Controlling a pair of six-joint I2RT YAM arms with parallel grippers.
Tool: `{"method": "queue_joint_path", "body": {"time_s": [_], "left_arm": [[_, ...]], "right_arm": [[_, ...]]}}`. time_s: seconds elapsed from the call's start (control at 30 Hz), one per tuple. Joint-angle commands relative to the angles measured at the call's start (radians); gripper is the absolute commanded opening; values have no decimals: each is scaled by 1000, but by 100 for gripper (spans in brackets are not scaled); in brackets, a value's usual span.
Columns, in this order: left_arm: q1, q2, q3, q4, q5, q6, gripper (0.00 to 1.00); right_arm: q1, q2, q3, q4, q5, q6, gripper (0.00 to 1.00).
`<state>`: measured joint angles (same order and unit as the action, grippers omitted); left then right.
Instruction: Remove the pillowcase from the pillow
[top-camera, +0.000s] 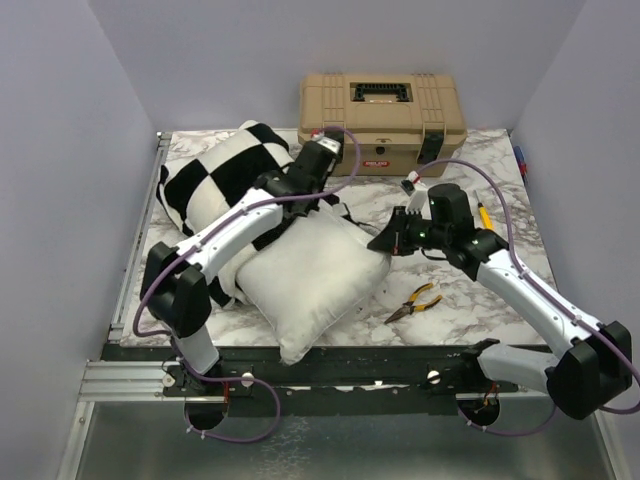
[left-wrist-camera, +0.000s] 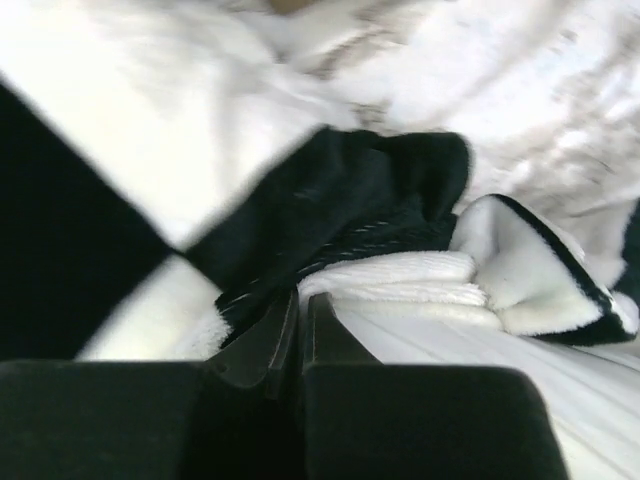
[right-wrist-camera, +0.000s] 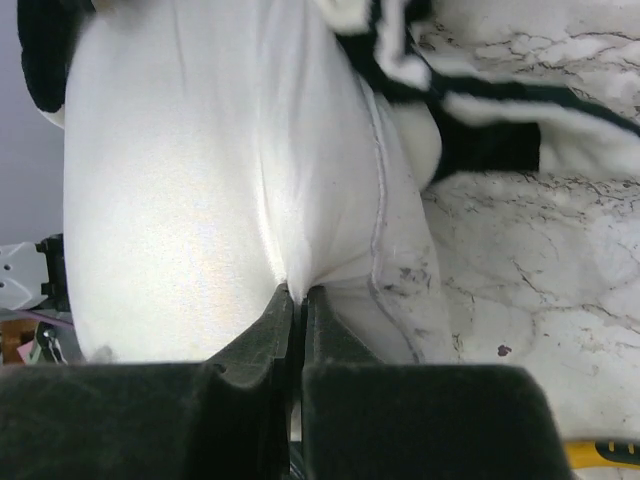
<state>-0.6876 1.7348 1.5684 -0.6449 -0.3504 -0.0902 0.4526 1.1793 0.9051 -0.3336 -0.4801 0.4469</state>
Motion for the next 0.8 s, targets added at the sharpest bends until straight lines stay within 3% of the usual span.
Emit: {"method": "queue_joint_path", "body": {"time_s": [0.0, 0.33, 0.5, 0.63, 0.77], "left_arm": [[179, -153, -75, 39, -252, -41, 0], [313, -192, -144, 72, -446, -51, 0], [311, -177, -173, 96, -252, -56, 0], [269, -179, -187, 120, -113, -71, 7], [197, -204, -214, 155, -84, -56, 20]], "right_arm": [[6, -88, -52, -125, 82, -21, 0], [6, -118, -52, -159, 185, -8, 0], [6, -74, -46, -162, 194, -17, 0], [6, -41, -42, -150, 229, 8, 0], [5, -3, -6, -141, 315, 22, 0]]}}
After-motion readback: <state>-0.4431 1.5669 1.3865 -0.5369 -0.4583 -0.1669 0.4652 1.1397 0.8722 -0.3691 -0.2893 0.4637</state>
